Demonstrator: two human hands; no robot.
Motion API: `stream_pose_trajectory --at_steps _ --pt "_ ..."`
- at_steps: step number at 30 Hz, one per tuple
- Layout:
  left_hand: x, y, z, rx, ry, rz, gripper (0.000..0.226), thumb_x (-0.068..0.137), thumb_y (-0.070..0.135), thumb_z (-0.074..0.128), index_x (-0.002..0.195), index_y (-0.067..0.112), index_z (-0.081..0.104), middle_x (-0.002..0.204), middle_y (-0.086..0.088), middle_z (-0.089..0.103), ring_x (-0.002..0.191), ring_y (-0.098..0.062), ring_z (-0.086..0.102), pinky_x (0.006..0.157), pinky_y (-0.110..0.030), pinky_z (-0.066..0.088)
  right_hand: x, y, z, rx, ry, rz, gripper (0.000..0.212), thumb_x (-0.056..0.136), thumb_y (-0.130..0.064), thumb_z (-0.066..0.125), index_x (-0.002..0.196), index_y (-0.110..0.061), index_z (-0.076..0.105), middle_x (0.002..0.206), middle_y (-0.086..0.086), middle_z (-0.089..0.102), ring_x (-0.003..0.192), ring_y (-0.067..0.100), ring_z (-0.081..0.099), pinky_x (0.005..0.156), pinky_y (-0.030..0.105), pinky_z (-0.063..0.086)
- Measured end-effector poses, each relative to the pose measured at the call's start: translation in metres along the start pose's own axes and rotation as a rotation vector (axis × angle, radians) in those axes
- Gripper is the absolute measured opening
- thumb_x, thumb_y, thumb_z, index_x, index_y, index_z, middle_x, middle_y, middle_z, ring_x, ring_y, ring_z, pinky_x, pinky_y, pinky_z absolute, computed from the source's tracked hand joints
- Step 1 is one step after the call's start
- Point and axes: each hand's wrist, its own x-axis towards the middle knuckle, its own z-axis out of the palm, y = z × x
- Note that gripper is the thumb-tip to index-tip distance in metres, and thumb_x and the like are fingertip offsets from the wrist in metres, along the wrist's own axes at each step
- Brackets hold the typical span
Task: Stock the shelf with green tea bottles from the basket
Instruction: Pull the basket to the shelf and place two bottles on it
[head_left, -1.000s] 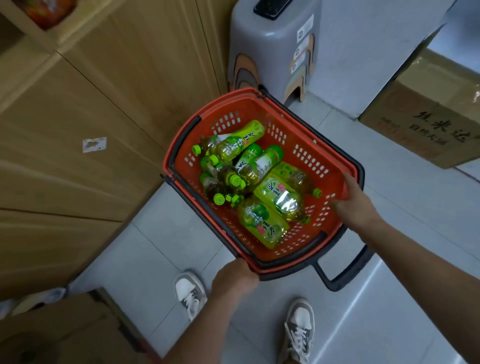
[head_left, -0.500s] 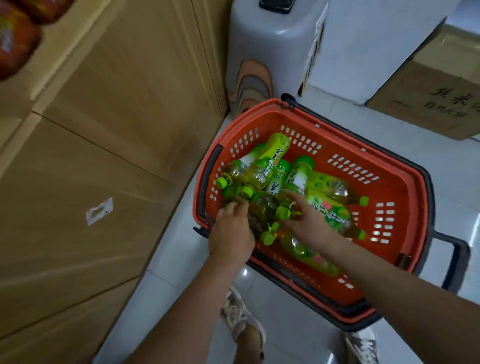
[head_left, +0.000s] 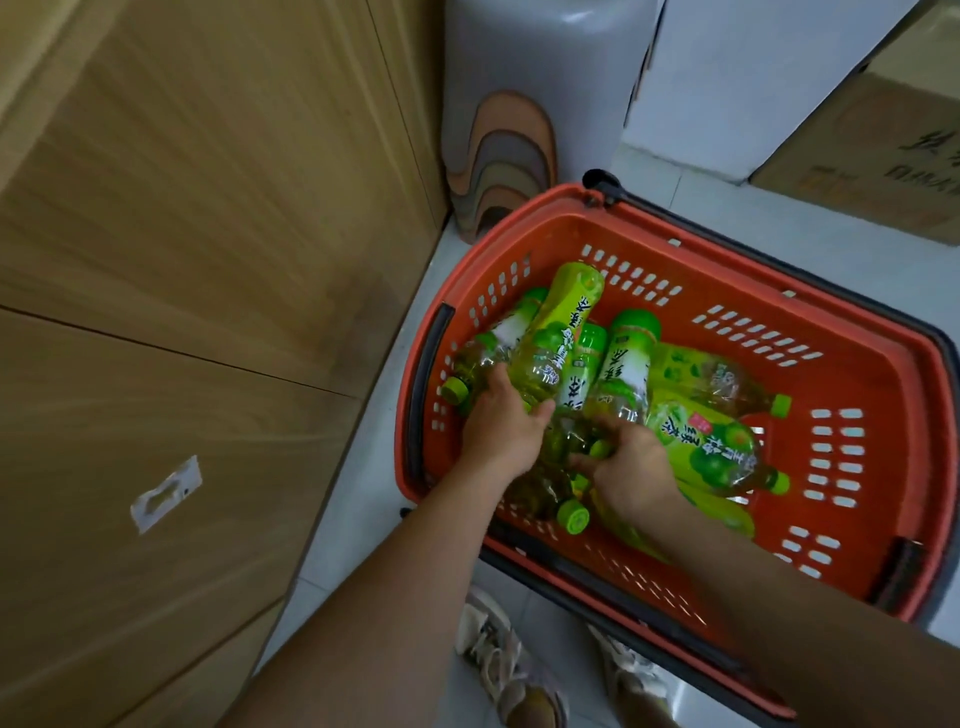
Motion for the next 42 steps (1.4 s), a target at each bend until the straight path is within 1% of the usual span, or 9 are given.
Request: stream_pose_trajectory --at_steps 6,10,13,17,21,24,29,34,42 --pt "-0.017 0.027 -0.017 0.033 0.199 0.049 0.043 0.095 0.029 0.053 0.135 0.019 0.042 0.122 -0.002 0.060 0.112 -0.022 0.059 0.086 -0.029 0.043 -0.024 -0.024 -0.027 -0.057 0.067 -0.163 0.047 0.085 -0.025 0.069 0.129 -0.013 0.059 0.114 0.015 0.059 0.098 0.029 0.062 0.090 0.032 0.049" --pt "-0.056 0.065 -0.074 0.093 0.442 0.129 0.038 0.089 0.031 0.058 0.123 0.017 0.060 0.113 -0.006 0.067 0.104 -0.024 0.060 0.085 -0.030 0.044 -0.057 -0.052 -0.077 -0.153 0.120 -0.303 0.036 0.092 -0.028 0.060 0.124 -0.015 0.062 0.097 0.008 0.049 0.071 0.017 0.053 0.067 0.026 0.042" --pt "-0.118 0.082 -0.125 0.048 0.551 0.112 0.033 0.082 0.032 0.063 0.111 0.018 0.068 0.096 -0.006 0.072 0.091 -0.025 0.064 0.077 -0.033 0.052 -0.095 -0.081 -0.125 -0.198 0.138 -0.391 0.035 0.092 -0.029 0.059 0.124 -0.016 0.062 0.095 0.008 0.052 0.067 0.010 0.046 0.061 0.020 0.033" --pt "-0.206 0.094 -0.167 -0.031 0.667 0.082 0.032 0.081 0.031 0.066 0.111 0.018 0.068 0.095 -0.006 0.072 0.089 -0.026 0.065 0.077 -0.035 0.052 -0.153 -0.117 -0.180 -0.261 0.146 -0.535 0.035 0.089 -0.029 0.062 0.123 -0.021 0.064 0.089 0.007 0.052 0.074 0.014 0.044 0.067 0.022 0.030" --pt "-0.334 0.113 -0.218 -0.078 0.827 0.074 0.027 0.082 0.026 0.067 0.108 0.021 0.065 0.090 0.001 0.065 0.084 -0.020 0.060 0.073 -0.028 0.044 -0.240 -0.173 -0.242 -0.253 0.165 -0.767 0.029 0.086 -0.021 0.068 0.114 -0.020 0.069 0.074 -0.012 0.038 0.080 0.019 0.046 0.073 0.026 0.034" --pt "-0.416 0.109 -0.247 -0.062 0.960 0.137 0.026 0.081 0.032 0.057 0.105 0.021 0.060 0.100 -0.001 0.062 0.092 -0.019 0.057 0.079 -0.033 0.045 -0.296 -0.215 -0.260 -0.268 0.130 -0.951 0.027 0.084 -0.021 0.070 0.112 -0.020 0.069 0.082 -0.003 0.049 0.081 0.024 0.054 0.074 0.028 0.037" --pt "-0.506 0.078 -0.283 0.084 1.138 0.120 0.030 0.086 0.037 0.050 0.109 0.019 0.058 0.098 0.000 0.056 0.086 -0.012 0.050 0.070 -0.027 0.035 -0.365 -0.275 -0.235 -0.262 0.032 -1.177 0.027 0.083 -0.017 0.071 0.111 -0.018 0.069 0.088 0.003 0.054 0.085 0.025 0.056 0.072 0.023 0.033" --pt "-0.554 0.012 -0.295 0.114 1.206 -0.012 0.029 0.093 0.024 0.054 0.120 0.013 0.055 0.105 0.000 0.052 0.084 -0.007 0.046 0.062 -0.017 0.029 -0.422 -0.310 -0.161 -0.205 -0.008 -1.305 0.029 0.086 -0.013 0.067 0.114 -0.018 0.067 0.107 0.010 0.064 0.097 0.031 0.061 0.085 0.037 0.047" --pt "-0.549 -0.101 -0.312 0.200 1.196 -0.150 0.032 0.095 0.022 0.053 0.124 0.011 0.052 0.110 -0.008 0.055 0.091 -0.025 0.058 0.074 -0.035 0.045 -0.453 -0.342 -0.020 -0.212 -0.105 -1.388 0.027 0.088 -0.003 0.058 0.113 -0.013 0.065 0.115 0.008 0.060 0.105 0.025 0.056 0.091 0.031 0.043"
